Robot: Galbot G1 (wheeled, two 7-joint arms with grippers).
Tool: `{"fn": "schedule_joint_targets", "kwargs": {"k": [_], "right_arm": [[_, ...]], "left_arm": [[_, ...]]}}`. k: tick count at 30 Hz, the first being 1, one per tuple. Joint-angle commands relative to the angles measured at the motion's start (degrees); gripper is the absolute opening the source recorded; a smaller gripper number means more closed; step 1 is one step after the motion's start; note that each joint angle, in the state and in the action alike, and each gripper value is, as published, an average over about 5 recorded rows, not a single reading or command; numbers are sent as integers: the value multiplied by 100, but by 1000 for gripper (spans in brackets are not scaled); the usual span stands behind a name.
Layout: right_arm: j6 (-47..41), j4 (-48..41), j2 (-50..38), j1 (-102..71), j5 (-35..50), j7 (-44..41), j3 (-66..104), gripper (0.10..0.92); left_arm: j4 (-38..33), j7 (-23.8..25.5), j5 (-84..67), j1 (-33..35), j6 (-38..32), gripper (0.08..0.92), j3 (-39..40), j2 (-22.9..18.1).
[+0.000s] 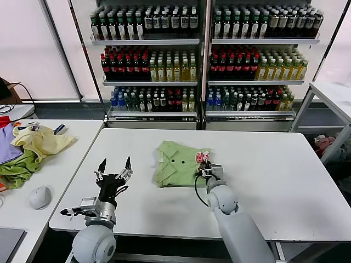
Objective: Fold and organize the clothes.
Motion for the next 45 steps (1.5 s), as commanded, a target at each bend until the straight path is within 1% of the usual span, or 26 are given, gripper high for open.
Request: {"fn": "schedule_joint_targets", "kwargs": {"k": [1,4,9,18,23,26,29,33,36,42,45], "right_arm": [[125,-113,-621,205,-146,-246,254,182],[194,-49,-788,254,-272,-364,410,141],[401,-107,-954,355,-642,-537,694,131],[713,-1116,-1007,458,-2005,-431,876,131],[863,-1621,-914,553,-2386,-345,887,131],[1276,-1754,-873,570,-2468,-315,912,139],[1933,-1405,-875,400,-2073,-292,1011,192],[2609,-256,-984,-153,-1097,-399,1164,303],[2828,564,-1060,-640,-712,-489,1337,389],[2376,2028,-1141,-1730,166,-604,1805,562],[2144,2593,-1169,-2299,390,-764,2105,648]], "left_arm": [[-44,-2,18,72,-12,823,-27,28],[-32,0,19,61,-12,823,-10,32],[-24,6,34,60,-10,823,43,7],[30,44,107,89,-7,823,162,-69],[51,76,147,133,-4,823,226,-100],[54,86,162,145,-3,823,260,-113],[55,92,168,144,-6,823,289,-128],[12,121,177,148,-37,823,315,-136],[-99,184,180,171,-91,823,342,-119],[-363,367,177,218,-154,823,488,-102],[-461,467,208,247,-149,823,583,-107]]}}
